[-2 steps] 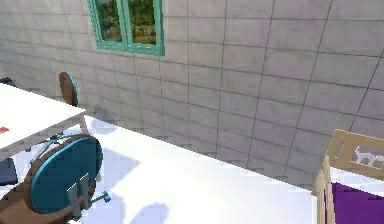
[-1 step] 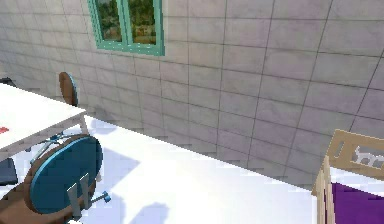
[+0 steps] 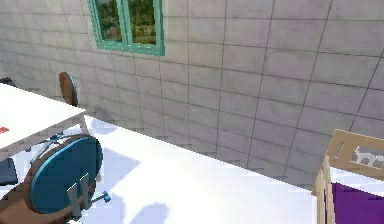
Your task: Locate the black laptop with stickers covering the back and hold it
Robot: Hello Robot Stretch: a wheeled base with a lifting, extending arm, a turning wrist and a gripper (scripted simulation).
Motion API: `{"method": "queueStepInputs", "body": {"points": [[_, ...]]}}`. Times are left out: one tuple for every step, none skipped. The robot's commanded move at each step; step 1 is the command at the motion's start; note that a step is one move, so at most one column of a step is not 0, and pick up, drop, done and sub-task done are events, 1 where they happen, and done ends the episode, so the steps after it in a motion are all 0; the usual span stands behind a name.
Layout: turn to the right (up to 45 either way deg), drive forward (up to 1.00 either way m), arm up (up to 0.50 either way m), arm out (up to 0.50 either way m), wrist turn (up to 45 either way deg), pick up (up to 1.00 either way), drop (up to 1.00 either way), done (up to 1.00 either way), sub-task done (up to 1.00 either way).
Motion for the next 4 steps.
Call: {"method": "queueStepInputs", "body": {"points": [[0.0,0.00,0.00,0.00,18.0,0.00,0.00,0.00,0.00],[0.0,0.00,-0.30,0.00,0.0,0.00,0.00,0.00,0.00],[0.0,0.00,0.00,0.00,0.0,1.00,0.00,0.00,0.00],[0.0,0.00,0.10,0.00,0.0,0.00,0.00,0.00,0.00]]}}
